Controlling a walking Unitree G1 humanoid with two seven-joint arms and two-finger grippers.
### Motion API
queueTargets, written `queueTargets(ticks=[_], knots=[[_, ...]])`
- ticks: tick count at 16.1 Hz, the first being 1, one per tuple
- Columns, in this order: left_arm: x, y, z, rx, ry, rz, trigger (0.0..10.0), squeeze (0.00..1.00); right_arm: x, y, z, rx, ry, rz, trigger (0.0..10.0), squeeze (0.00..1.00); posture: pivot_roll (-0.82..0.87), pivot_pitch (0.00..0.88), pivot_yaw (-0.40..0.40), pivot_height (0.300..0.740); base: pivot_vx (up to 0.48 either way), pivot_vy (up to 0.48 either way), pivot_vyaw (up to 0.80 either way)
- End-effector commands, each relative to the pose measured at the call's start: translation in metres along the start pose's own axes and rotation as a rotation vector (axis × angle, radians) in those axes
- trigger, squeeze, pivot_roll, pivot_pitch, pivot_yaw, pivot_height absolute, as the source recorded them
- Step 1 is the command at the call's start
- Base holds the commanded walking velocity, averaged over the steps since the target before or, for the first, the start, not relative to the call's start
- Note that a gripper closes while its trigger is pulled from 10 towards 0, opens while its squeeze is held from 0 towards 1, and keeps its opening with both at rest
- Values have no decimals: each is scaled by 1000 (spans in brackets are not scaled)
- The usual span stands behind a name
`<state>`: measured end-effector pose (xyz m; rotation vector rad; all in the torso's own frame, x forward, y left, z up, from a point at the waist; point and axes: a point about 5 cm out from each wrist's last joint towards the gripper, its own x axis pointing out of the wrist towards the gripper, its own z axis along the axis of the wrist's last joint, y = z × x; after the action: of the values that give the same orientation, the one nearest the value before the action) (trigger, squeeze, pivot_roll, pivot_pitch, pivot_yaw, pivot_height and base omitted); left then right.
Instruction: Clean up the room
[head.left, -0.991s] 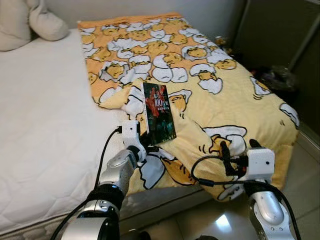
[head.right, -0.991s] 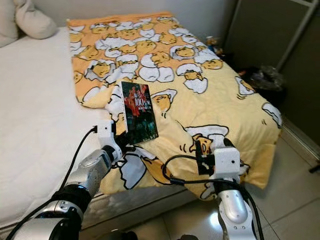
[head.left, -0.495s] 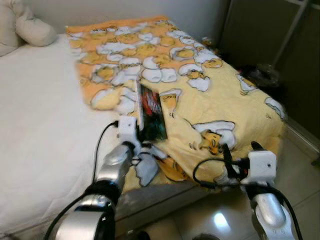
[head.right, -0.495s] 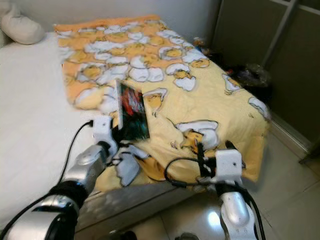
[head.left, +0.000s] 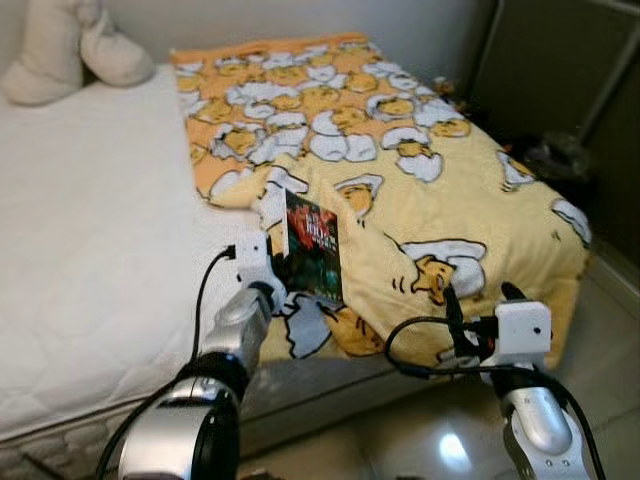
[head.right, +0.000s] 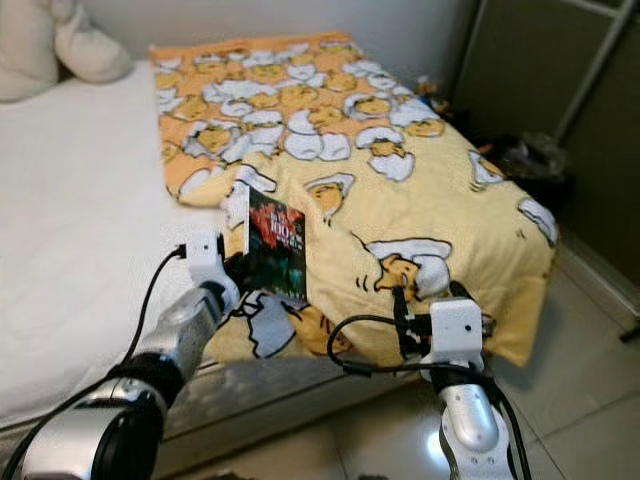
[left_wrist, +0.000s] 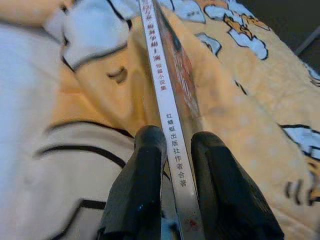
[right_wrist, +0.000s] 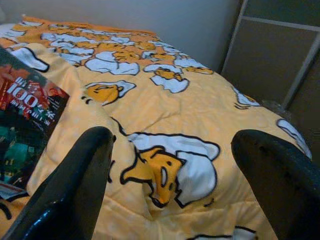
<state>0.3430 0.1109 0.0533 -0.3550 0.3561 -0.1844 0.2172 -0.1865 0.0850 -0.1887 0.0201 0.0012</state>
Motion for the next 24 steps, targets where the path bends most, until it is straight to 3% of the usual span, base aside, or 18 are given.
queueTargets(ticks=[1, 3, 4, 5, 6, 7, 10, 11, 15, 21, 23, 24], knots=[[0, 1, -7, -26, 35, 20, 10000, 0, 0, 0, 1, 3, 1, 0, 10000, 0, -226, 25, 66, 736, 0, 0, 0], [1, -5, -7, -10, 27, 6, 10000, 0, -1, 0, 2, 7, -1, 0, 10000, 0, -228, 26, 67, 736, 0, 0, 0], [2, -10, -6, -9, 18, -26, 10000, 698, -1, -1, 2, 7, 0, -3, 10000, 0, -229, 28, 68, 736, 0, 0, 0], [2, -11, -6, 3, 26, -26, 10000, 725, -1, -1, 1, 7, 0, -4, 10000, 0, -230, 28, 68, 736, 0, 0, 0], [2, -11, -7, 14, 33, -21, 10000, 271, -1, -1, 1, 7, 1, -5, 10000, 0, -230, 31, 69, 736, 0, 0, 0], [2, -9, -6, 30, 40, -8, 10000, 0, -1, -1, 1, 8, 1, -5, 10000, 0, -231, 32, 71, 736, 0, 0, 0], [3, -10, -6, 33, 47, -16, 10000, 0, -2, 0, 0, 7, 6, -5, 10000, 0, -235, 37, 72, 736, 0, 0, 0], [3, -10, -6, 10, 46, -18, 0, 0, -3, 0, 0, 6, 7, -6, 10000, 0, -238, 39, 72, 736, 0, 0, 0], [4, -13, -7, -121, 46, -10, 0, 0, -4, -1, 0, 5, 11, -9, 10000, 0, -243, 46, 77, 736, 0, 0, 0], [6, -13, 4, -81, -10, -15, 0, 0, -3, -2, 1, 9, 7, -8, 10000, 0, -242, 43, 78, 736, 0, 0, 0], [5, -6, 21, -28, -98, -7, 0, 0, -2, -3, 3, 9, 1, -12, 10000, 0, -238, 37, 80, 736, 0, 0, 0], [3, 2, 40, 37, -193, 19, 0, 0, -1, -5, 3, 17, -2, -27, 10000, 0, -230, 32, 81, 736, 0, 0, 0]])
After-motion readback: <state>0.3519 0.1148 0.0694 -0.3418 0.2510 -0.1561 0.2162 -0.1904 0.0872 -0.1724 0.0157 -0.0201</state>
